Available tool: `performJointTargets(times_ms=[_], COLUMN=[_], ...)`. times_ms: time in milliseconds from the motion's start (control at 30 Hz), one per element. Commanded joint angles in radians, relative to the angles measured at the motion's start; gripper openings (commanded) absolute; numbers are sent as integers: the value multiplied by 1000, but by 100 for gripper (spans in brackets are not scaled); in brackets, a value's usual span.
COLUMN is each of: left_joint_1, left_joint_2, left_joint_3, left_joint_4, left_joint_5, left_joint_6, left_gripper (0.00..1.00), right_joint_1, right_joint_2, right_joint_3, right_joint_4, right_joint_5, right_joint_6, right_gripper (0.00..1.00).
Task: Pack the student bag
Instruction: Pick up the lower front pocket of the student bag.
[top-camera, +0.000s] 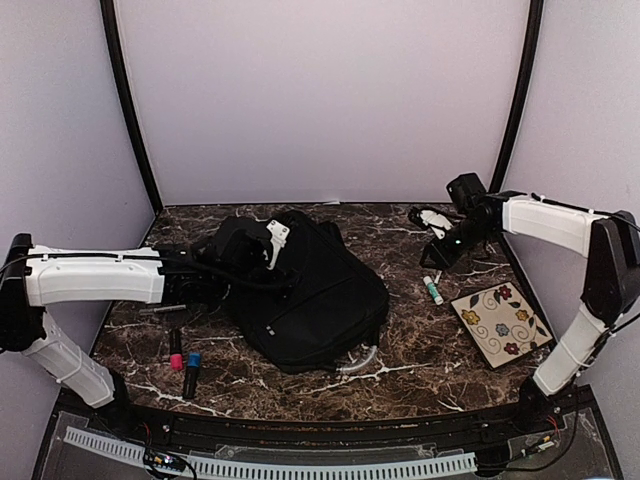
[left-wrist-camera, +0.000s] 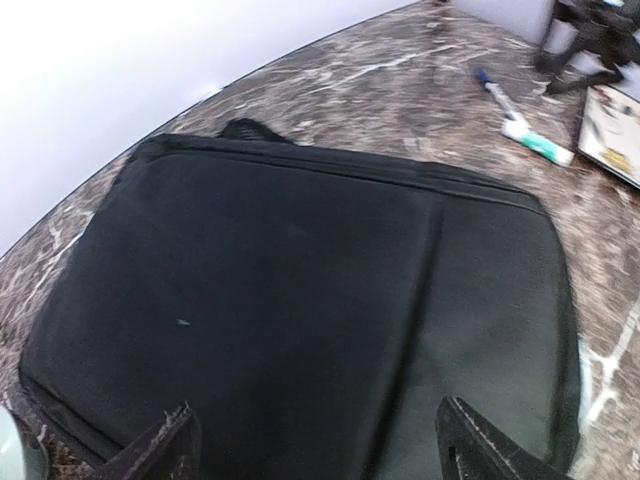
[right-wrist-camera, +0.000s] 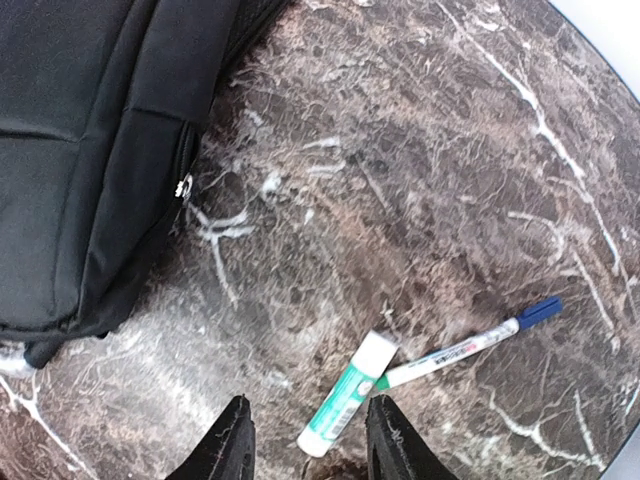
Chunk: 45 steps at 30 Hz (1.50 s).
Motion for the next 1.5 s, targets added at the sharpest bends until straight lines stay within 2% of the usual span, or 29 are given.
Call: performJointTargets(times_ms=[0, 100, 167, 267, 333, 533, 633, 700, 867, 967, 1100, 1200, 1300, 1467], left_joint_1=[54, 56, 56, 56, 56, 56, 55, 56, 55, 55, 35, 18, 14, 12], left_joint_2=[58, 143, 235, 348, 386, 400, 394, 369, 354, 364, 366, 352, 337, 278], left_joint_3=[54, 99, 155, 261, 286, 215, 202, 160, 78, 80, 111, 125, 152, 170], left_joint_4=[-5, -35, -92, -210, -224, -158, -203, -179, -80, -32, -9, 16, 14, 7], left_joint_5=[74, 145, 145, 64, 13, 13, -77, -117, -194, -230, -283, -307, -317, -280], left_joint_6=[44, 128, 151, 159, 159, 174, 166, 187, 241, 253, 278, 313, 322, 291], left_gripper=[86, 87, 86, 82, 78, 77, 76, 74, 62, 55, 41, 25, 2, 0], right_joint_1=[-9, -8, -11, -12, -12, -13, -14, -13, -13, -10, 31, 87, 159, 241], right_joint_2=[-96, -121, -122, -118, -129, -184, -203, -214, -234, -249, -197, -128, -59, 92], right_joint_3=[-55, -77, -106, -91, -96, -211, -239, -257, -255, -240, -171, -112, -77, -1], right_joint_4=[17, 64, 85, 82, 96, 242, 290, 309, 311, 301, 271, 248, 269, 350], right_joint_5=[-72, -82, -80, -89, -102, -99, -127, -151, -218, -269, -305, -316, -319, -382], right_joint_6=[9, 5, 8, 9, 4, -7, 33, 41, 71, 80, 88, 86, 85, 198], right_gripper=[39, 40, 40, 40, 40, 40, 40, 40, 40, 40, 40, 40, 40, 39])
